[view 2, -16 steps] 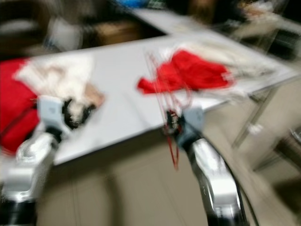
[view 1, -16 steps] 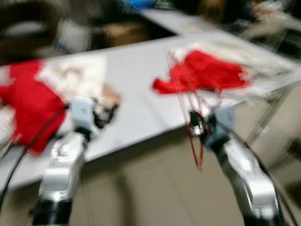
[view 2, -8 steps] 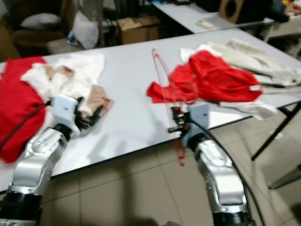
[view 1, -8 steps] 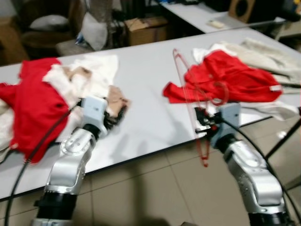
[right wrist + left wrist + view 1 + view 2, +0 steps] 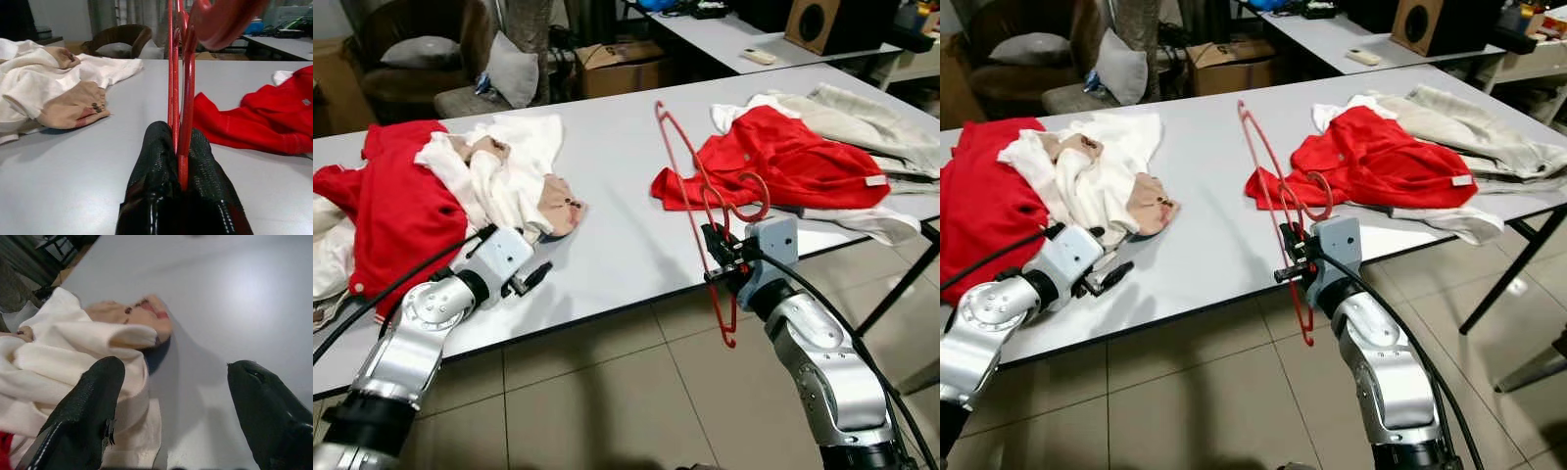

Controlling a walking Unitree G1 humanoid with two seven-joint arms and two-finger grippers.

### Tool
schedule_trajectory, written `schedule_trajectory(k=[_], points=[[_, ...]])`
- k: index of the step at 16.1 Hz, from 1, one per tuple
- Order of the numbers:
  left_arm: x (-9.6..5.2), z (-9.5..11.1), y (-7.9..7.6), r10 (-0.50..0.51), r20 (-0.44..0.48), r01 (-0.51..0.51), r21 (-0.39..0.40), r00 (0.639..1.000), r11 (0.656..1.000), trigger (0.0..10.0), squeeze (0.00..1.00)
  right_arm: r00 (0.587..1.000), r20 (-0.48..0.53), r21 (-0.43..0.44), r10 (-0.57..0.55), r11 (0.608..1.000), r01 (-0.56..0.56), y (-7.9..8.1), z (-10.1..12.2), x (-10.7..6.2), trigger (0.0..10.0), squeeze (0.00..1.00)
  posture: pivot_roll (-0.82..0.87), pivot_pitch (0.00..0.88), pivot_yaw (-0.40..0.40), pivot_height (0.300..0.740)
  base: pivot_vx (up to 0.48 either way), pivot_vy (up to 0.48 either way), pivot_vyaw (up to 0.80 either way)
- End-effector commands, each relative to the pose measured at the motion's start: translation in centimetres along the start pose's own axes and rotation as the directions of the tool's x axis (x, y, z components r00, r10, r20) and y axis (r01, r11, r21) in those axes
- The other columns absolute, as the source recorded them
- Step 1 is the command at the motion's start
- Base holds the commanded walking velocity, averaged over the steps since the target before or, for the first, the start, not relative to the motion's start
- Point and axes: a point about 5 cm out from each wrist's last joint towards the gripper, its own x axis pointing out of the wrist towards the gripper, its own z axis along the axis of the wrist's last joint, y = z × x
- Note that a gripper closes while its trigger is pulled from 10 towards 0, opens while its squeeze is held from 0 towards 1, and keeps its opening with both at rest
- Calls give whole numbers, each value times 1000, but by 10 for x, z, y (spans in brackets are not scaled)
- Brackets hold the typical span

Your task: Hang hanger

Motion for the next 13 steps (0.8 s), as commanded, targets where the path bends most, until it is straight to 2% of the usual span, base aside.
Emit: schedule_trajectory(k=[1, 2, 3, 4, 5, 6, 7, 8, 9, 10, 13], points=[[3, 4, 8, 15, 5, -16, 40, 1000, 999, 10000, 0, 1000, 3, -8, -4, 1000, 4, 0, -1, 0, 10000, 0, -73, 0, 49, 740, 0, 0, 0], [6, 1, 11, 5, -22, -2, 119, 1000, 993, 10000, 0, 1000, 6, -13, -11, 1000, 11, 0, -1, 1, 10000, 0, -74, 0, 49, 740, 0, 0, 0], [8, -1, 14, -6, -44, 14, 169, 999, 985, 9529, 0, 1000, 6, -14, -18, 1000, 18, -2, -1, 1, 10000, 0, -75, 0, 48, 740, 0, 0, 0], [9, -4, 17, -4, -70, 20, 224, 998, 974, 6588, 0, 1000, 7, -16, -21, 1000, 21, -2, 0, 1, 10000, 0, -75, 0, 48, 740, 0, 0, 0], [9, -4, 17, -4, -70, 20, 224, 998, 974, 6588, 0, 1000, 7, -16, -21, 1000, 21, -2, 0, 1, 10000, 0, -75, 0, 48, 740, 0, 0, 0], [9, -8, 22, 9, -102, 20, 281, 995, 960, 4078, 0, 1000, 9, -19, -23, 1000, 23, -2, 0, 1, 10000, 0, -75, 0, 47, 740, 0, 0, 0], [8, -12, 27, -3, -145, 52, 330, 989, 943, 2941, 0, 1000, 8, -22, -25, 999, 25, -3, 0, 1, 10000, 0, -75, 0, 47, 740, 0, 0, 0], [5, -14, 30, -19, -166, 76, 344, 986, 936, 1569, 0, 1000, 8, -23, -25, 999, 25, -3, 0, 1, 10000, 0, -75, 0, 47, 740, 0, 0, 0], [4, -15, 31, -23, -169, 81, 345, 985, 935, 1569, 0, 1000, 8, -23, -25, 999, 25, -2, 0, 1, 10000, 0, -75, 0, 47, 740, 0, 0, 0], [2, -14, 35, -25, -175, 87, 359, 984, 929, 0, 0, 1000, 8, -23, -25, 999, 26, -2, -1, 1, 10000, 0, -75, 0, 47, 740, 0, 0, 0], [2, -12, 39, -15, -167, 77, 370, 986, 926, 0, 0, 1000, 10, -21, -25, 999, 25, -2, -1, 1, 10000, 0, -72, 0, 45, 740, 0, 0, 0]])
